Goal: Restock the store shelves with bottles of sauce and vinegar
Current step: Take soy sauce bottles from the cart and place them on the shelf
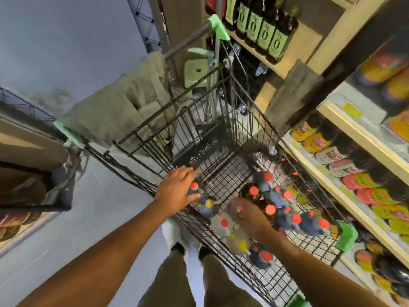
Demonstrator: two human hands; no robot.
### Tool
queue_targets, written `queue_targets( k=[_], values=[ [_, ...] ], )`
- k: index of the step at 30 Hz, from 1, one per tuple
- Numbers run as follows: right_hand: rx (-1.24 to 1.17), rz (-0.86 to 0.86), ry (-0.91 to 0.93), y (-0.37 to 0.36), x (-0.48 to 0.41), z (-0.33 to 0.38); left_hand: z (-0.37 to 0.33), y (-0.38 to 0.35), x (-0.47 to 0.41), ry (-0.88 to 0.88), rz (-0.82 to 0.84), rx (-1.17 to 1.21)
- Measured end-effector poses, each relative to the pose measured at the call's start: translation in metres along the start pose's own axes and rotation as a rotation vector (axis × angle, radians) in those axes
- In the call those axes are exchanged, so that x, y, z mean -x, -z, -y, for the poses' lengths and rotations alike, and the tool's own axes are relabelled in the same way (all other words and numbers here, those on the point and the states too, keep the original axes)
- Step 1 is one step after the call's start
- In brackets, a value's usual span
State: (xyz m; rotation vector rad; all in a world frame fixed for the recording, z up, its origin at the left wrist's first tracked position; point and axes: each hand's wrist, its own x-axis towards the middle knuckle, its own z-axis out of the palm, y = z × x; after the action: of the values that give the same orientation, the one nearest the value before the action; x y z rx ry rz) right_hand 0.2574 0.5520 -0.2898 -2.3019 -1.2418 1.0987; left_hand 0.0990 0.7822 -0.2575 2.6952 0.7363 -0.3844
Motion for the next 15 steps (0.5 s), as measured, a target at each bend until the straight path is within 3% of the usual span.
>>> queue_targets(
  k=[4, 15],
  values=[
    [-0.008, 0.089, -0.082, -0.013, -0.031, 0.01, 0.005, -0.01, 0.001, -0.002, -0.02, -0.087],
    [0.064, 0.155, -0.182, -0.061, -0.086, 0.016, 0.012, -0.025, 0.003, -0.135, -0.334, -0.064]
  ],
)
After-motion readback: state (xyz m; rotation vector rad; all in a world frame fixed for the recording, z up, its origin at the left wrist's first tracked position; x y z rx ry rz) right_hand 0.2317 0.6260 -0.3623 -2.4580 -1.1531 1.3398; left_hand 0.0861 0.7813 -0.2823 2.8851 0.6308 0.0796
